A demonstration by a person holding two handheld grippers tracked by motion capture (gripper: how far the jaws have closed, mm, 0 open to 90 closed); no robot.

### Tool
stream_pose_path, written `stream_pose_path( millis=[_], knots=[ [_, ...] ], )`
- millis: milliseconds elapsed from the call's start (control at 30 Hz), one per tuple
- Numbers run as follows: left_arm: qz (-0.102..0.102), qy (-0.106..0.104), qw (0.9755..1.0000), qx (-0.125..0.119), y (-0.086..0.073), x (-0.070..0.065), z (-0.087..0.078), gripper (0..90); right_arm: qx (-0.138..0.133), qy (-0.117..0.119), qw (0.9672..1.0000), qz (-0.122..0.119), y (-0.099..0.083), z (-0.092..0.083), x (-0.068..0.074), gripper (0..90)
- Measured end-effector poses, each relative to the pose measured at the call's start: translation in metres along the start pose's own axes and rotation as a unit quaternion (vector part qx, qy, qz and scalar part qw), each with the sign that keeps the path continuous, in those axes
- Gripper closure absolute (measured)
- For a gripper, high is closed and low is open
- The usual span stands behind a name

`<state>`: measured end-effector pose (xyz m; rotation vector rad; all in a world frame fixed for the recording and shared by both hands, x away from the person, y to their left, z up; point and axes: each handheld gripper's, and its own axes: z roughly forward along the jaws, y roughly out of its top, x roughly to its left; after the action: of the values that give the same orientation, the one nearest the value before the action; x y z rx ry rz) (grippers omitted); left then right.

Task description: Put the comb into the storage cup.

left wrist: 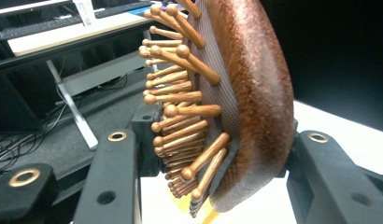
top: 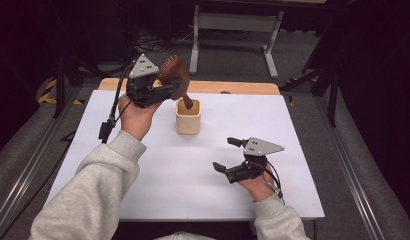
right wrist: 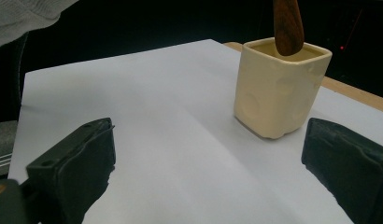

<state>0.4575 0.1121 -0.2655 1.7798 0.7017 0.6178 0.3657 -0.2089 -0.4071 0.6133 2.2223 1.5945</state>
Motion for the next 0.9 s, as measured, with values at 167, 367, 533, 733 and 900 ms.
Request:
stream_pose_path(
  millis=[167, 367, 533, 733, 900],
  knots=[
    [-0.002, 0.003, 1.0, 0.004, -0.002, 0.001, 0.005, 53.6, 0.0, -0.001, 1.0, 0.0, 0.0, 0.0, 0.0, 3.5],
    [-0.009, 0.0, 0.9999, 0.013, -0.009, 0.001, 0.012, 53.4, 0.002, -0.002, 1.0, 0.0, 0.0, -0.001, -0.001, 3.5],
    [-0.014, 0.004, 0.9996, 0.025, -0.015, 0.005, 0.019, 53.4, 0.002, -0.003, 1.0, 0.0, 0.0, -0.001, -0.001, 3.5],
    [-0.029, 0.006, 0.999, 0.033, -0.022, 0.01, 0.026, 53.4, 0.003, -0.002, 1.0, 0.001, -0.001, -0.001, -0.001, 3.5],
    [-0.041, 0.004, 0.9983, 0.042, -0.027, 0.013, 0.032, 53.3, 0.003, -0.001, 1.0, 0.002, -0.001, -0.001, -0.001, 3.5]
  ],
)
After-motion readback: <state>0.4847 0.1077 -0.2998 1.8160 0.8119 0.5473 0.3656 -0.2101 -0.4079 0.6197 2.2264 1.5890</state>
